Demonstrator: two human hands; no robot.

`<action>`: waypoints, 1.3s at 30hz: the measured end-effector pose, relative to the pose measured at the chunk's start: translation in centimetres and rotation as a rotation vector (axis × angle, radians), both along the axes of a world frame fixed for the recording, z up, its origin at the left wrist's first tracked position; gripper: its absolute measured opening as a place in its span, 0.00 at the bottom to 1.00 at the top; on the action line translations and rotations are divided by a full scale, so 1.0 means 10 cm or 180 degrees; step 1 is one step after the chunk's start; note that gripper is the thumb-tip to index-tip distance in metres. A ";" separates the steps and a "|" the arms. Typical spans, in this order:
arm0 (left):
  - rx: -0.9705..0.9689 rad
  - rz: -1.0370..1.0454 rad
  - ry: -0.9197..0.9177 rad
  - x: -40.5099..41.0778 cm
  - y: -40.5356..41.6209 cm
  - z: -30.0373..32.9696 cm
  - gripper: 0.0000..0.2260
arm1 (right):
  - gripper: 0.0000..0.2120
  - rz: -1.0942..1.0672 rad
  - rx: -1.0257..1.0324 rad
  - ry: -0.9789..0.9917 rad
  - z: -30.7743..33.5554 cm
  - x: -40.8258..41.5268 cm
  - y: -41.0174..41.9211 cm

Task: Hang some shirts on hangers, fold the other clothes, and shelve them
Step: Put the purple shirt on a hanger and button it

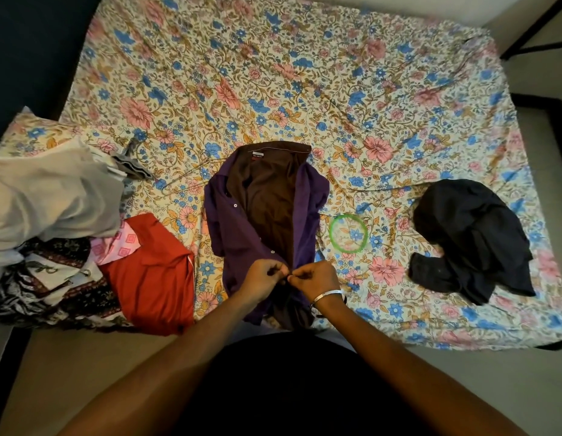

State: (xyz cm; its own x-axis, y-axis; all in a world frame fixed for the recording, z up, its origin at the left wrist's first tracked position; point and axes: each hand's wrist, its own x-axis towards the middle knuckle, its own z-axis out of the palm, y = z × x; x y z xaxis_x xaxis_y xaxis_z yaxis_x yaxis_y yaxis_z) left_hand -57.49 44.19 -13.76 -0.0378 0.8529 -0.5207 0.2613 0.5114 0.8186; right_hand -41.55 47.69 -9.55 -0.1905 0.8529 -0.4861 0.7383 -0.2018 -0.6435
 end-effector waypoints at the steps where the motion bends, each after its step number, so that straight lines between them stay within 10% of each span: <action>1: 0.0011 0.0017 -0.0057 0.00 0.00 0.01 0.10 | 0.07 0.0052 0.0001 -0.0035 0.00 -0.01 -0.01; 15: -0.0027 0.0050 0.0016 -0.03 0.01 -0.04 0.12 | 0.03 -0.0269 -0.0043 0.0336 -0.04 -0.04 -0.09; 19: 0.0029 0.0254 -0.0096 -0.04 0.03 -0.02 0.09 | 0.15 -0.0875 -0.0395 0.0805 -0.01 -0.05 -0.09; 39: 0.0082 0.0522 -0.0251 -0.05 -0.03 0.13 0.11 | 0.02 -0.1601 -0.1401 0.1416 0.09 -0.11 -0.05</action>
State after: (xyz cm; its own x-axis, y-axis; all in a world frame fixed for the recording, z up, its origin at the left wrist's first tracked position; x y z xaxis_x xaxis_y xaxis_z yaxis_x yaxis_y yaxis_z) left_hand -57.98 43.90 -12.46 -0.1375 0.8517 -0.5056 0.1107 0.5205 0.8466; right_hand -42.60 47.18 -8.63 -0.0892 0.6357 -0.7668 0.1844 -0.7460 -0.6399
